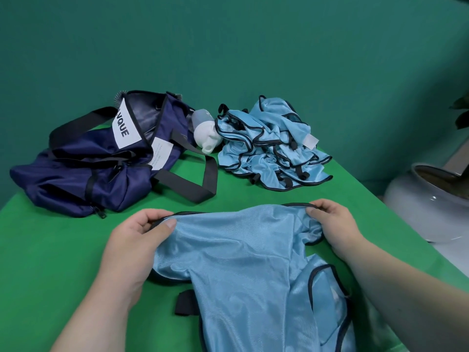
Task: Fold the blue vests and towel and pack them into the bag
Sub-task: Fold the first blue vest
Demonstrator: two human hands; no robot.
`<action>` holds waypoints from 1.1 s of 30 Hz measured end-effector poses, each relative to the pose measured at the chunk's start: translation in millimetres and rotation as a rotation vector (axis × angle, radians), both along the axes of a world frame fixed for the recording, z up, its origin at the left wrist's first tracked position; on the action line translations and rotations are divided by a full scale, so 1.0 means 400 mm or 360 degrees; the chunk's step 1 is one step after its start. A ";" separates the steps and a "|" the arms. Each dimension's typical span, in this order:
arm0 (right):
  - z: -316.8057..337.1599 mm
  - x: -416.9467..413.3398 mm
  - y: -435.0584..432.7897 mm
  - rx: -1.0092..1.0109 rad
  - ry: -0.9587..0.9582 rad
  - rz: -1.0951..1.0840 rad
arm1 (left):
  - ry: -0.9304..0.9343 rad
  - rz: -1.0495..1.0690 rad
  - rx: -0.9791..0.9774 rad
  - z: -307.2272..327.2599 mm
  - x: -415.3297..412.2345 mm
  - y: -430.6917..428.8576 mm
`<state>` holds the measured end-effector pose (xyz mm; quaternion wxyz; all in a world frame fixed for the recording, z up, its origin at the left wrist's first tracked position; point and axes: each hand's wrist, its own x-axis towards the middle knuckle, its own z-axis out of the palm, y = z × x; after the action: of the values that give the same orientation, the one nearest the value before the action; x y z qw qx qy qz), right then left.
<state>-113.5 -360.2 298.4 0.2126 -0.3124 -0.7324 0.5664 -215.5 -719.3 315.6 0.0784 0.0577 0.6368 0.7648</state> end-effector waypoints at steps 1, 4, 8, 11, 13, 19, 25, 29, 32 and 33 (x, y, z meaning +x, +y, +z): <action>0.000 0.000 0.001 0.0006 0.0006 -0.0007 | 0.0006 0.0010 0.0004 0.001 0.000 0.000; 0.002 0.002 0.000 0.0001 0.0011 -0.0015 | 0.0048 0.0057 0.0011 0.000 -0.004 0.000; 0.005 0.003 -0.001 -0.0018 0.0028 -0.0020 | 0.0142 0.0127 0.0041 0.005 -0.003 0.002; 0.004 0.003 0.001 -0.0023 0.0057 -0.0027 | 0.0233 0.0204 0.0009 0.005 -0.003 0.000; 0.003 0.003 0.003 -0.0075 0.0092 -0.0044 | 0.0240 0.0292 0.0002 0.001 -0.006 -0.002; 0.007 0.007 0.011 -0.0162 0.0167 -0.0071 | 0.0238 0.0422 0.0019 -0.004 -0.012 -0.004; 0.024 0.011 0.023 -0.0224 0.0098 0.0001 | 0.0292 0.0383 -0.0205 0.013 -0.005 -0.012; 0.086 0.039 0.037 -0.0093 -0.0013 0.0070 | 0.0368 0.0334 -0.0421 0.051 0.051 -0.043; 0.169 0.069 0.040 0.0005 -0.0055 0.0165 | 0.0392 0.0254 -0.0554 0.096 0.084 -0.078; 0.205 0.080 0.040 0.0028 -0.0059 0.0218 | 0.0431 0.0223 -0.0651 0.124 0.095 -0.093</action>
<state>-81.5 -344.2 380.3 0.1626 -0.2700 -0.7608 0.5673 -177.7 -756.4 365.2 -0.0507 0.0981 0.7855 0.6090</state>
